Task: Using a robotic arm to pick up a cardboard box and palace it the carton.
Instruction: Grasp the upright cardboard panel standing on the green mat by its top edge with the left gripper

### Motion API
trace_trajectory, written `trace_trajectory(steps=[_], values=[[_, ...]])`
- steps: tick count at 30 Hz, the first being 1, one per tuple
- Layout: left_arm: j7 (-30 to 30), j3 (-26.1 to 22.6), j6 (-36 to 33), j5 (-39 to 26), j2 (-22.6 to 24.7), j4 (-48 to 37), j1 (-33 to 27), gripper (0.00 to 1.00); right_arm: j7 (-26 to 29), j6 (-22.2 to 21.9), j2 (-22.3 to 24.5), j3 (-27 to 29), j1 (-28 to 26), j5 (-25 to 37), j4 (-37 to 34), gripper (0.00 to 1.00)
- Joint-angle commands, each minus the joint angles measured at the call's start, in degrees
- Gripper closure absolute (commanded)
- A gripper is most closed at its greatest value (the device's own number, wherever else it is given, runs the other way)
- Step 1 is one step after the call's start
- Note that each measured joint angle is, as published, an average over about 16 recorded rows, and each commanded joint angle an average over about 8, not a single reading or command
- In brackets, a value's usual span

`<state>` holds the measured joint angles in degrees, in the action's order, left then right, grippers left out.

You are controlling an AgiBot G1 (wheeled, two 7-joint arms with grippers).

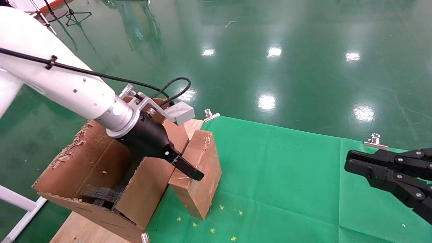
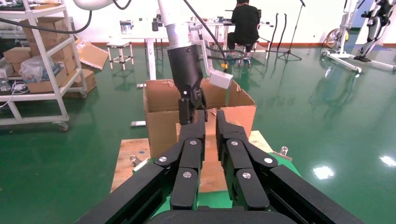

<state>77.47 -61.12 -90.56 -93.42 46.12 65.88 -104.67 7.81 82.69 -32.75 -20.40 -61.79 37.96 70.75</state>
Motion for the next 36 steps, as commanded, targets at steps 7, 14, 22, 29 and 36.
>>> trace_trajectory(steps=[7,14,22,29,36], values=[[1.3,-3.9,0.1,0.3,1.5,-0.9,-1.5,0.63,0.0,0.0,0.0,0.0,0.0,0.0,0.0,0.00],[1.3,-4.0,0.2,0.3,1.5,-0.9,-1.6,1.00,0.0,0.0,0.0,0.0,0.0,0.0,0.0,0.00],[1.2,-3.5,0.1,0.3,1.3,-0.8,-1.3,1.00,0.0,0.0,0.0,0.0,0.0,0.0,0.0,0.00],[1.2,-3.3,0.1,0.3,1.3,-0.7,-1.2,1.00,0.0,0.0,0.0,0.0,0.0,0.0,0.0,0.00],[1.2,-3.2,0.1,0.2,1.2,-0.7,-1.1,1.00,0.0,0.0,0.0,0.0,0.0,0.0,0.0,0.00]])
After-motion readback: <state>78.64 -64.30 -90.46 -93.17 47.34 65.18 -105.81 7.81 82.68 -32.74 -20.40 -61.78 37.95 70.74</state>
